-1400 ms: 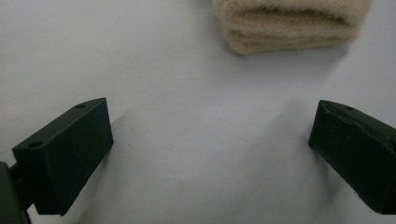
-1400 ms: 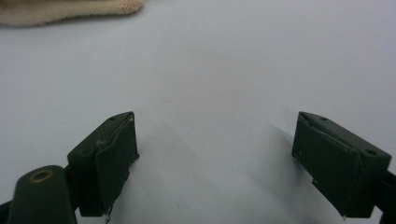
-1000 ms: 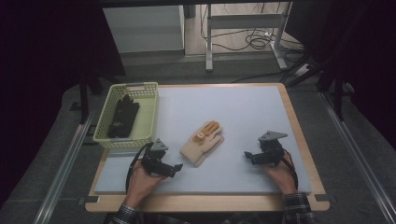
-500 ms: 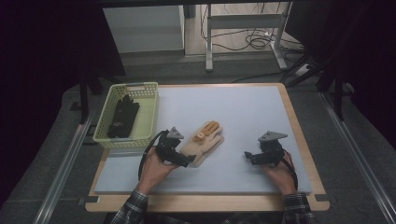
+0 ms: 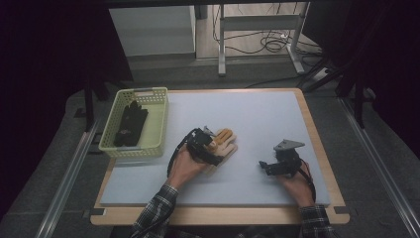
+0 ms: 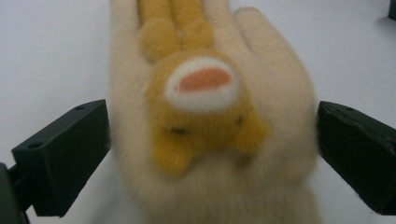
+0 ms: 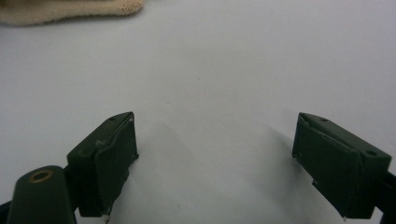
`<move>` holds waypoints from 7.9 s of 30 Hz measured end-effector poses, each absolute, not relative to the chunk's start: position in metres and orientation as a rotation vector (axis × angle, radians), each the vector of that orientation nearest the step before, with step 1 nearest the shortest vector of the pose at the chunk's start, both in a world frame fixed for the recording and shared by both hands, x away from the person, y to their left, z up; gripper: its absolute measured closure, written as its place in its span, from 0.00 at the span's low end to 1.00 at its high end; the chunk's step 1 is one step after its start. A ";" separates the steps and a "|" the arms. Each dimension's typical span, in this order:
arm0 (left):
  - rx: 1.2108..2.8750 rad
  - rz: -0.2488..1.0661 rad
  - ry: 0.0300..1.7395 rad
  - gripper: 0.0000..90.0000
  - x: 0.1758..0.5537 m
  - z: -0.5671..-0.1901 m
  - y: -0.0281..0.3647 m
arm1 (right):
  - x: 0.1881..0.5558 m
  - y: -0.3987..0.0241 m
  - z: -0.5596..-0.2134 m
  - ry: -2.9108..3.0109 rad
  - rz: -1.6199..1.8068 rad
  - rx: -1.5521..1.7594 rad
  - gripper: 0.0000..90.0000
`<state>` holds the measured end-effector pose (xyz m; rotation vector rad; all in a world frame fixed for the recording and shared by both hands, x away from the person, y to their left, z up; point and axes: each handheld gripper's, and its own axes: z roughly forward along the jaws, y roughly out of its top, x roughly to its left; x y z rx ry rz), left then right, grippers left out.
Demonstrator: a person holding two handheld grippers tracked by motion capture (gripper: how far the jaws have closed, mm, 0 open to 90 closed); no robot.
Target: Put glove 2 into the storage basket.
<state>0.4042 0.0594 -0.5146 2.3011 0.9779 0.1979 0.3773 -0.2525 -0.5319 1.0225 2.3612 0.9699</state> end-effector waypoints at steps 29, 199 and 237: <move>2.386 0.233 1.000 0.59 0.390 -0.518 0.042 | 0.376 -0.252 -0.532 2.356 0.964 1.015 0.15; 2.008 0.477 1.446 0.02 0.436 -0.452 0.297 | 0.375 -0.251 -0.532 2.342 0.958 0.993 0.15; 2.012 0.526 1.332 0.00 0.393 -0.450 0.294 | 0.374 -0.251 -0.532 2.339 0.953 0.989 0.15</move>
